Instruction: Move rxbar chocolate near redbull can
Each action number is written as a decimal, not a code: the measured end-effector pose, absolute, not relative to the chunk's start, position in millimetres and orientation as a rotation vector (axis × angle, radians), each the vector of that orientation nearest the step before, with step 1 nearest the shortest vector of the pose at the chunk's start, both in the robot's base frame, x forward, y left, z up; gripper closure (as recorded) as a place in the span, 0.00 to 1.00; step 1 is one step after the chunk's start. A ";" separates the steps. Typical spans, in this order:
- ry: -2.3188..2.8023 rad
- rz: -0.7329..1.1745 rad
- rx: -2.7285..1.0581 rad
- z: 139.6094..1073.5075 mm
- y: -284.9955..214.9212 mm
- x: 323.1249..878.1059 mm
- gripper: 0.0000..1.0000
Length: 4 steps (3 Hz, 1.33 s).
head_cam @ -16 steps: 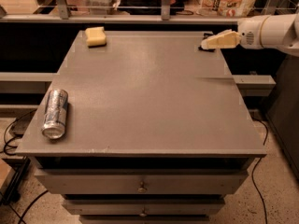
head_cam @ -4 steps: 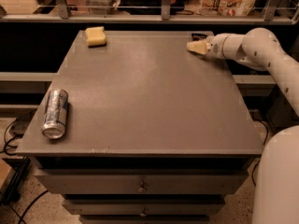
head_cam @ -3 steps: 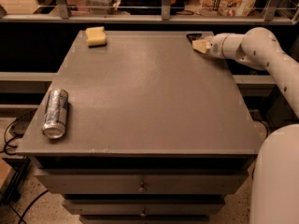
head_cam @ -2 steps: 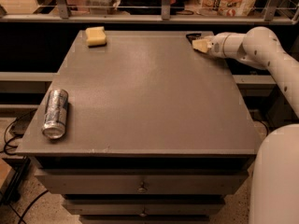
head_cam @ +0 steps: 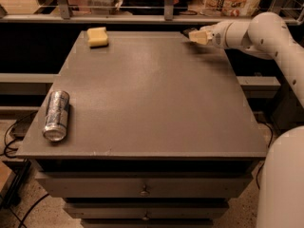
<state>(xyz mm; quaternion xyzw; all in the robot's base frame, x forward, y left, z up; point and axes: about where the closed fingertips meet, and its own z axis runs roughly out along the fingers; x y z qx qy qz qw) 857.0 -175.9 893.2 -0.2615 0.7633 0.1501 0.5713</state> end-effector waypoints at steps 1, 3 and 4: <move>1.767 0.408 -0.704 921.8 -148.2 831.6 1.00; 1.760 0.420 -0.799 923.2 -126.0 817.4 1.00; 1.727 0.496 -0.916 925.4 -92.9 779.5 1.00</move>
Offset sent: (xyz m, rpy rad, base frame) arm -0.0254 0.0277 0.0286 -0.0077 -0.0005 0.0930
